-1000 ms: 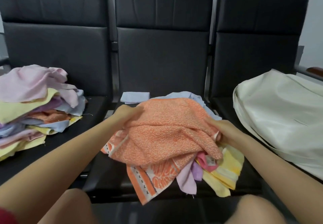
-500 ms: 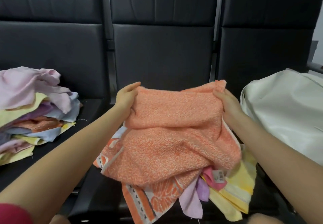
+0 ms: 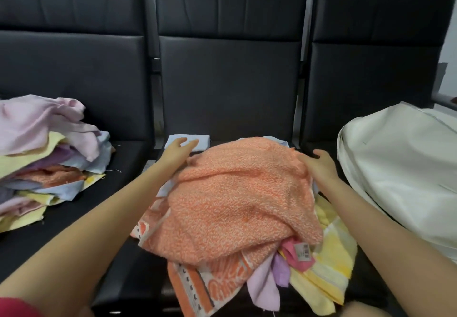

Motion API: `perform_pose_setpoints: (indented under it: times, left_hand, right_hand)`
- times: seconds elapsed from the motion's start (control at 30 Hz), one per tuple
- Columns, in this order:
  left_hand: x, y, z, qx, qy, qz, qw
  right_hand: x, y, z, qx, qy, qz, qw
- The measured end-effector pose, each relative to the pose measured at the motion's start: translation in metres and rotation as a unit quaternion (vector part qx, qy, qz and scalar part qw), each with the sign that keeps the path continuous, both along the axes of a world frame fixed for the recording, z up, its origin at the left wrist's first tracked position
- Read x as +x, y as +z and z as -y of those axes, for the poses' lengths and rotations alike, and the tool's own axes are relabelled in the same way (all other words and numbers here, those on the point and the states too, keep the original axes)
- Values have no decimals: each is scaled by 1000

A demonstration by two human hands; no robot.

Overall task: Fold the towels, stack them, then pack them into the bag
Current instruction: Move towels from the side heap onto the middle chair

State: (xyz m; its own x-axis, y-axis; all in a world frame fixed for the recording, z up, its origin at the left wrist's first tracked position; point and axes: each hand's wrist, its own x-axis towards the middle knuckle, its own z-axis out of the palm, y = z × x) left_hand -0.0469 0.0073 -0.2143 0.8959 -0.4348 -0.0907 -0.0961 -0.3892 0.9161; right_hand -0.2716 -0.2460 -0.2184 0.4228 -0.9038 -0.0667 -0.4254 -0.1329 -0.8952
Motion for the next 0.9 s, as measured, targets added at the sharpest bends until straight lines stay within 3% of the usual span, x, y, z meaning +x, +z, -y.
perform_pose_setpoints:
  times: [0.07,0.2,0.27,0.37,0.47,0.57,0.63,0.77,0.9]
  left_hand:
    - [-14,7,-18,-33,14,45,998]
    - [-58,12,-54,-109,16,147,983]
    - [-83,10,-73,-117,0,186,976]
    - [-104,10,-98,-69,-46,191,978]
    - [-114,16,-121,3,-107,206,973]
    - [-116,8,-140,178,-170,243,938]
    - [-115,0,-150,255,-210,269,905]
    - [-114,-19,-160,267,-280,316,866]
    - [-120,-15,-153,154,-283,271,907]
  right_hand:
    - [-14,8,-16,-75,-2,15,997]
    - [-45,25,-72,-161,75,145,973]
    - [-60,29,-106,-159,141,175,961]
    - [-74,27,-152,-73,215,177,958]
    - [-85,19,-183,-46,294,113,948]
    - [-91,-3,-193,-223,334,-112,909]
    - [-93,-12,-197,-322,307,-181,877]
    - [-91,-18,-200,-387,251,-141,876]
    - [-82,-21,-191,-446,256,-225,828]
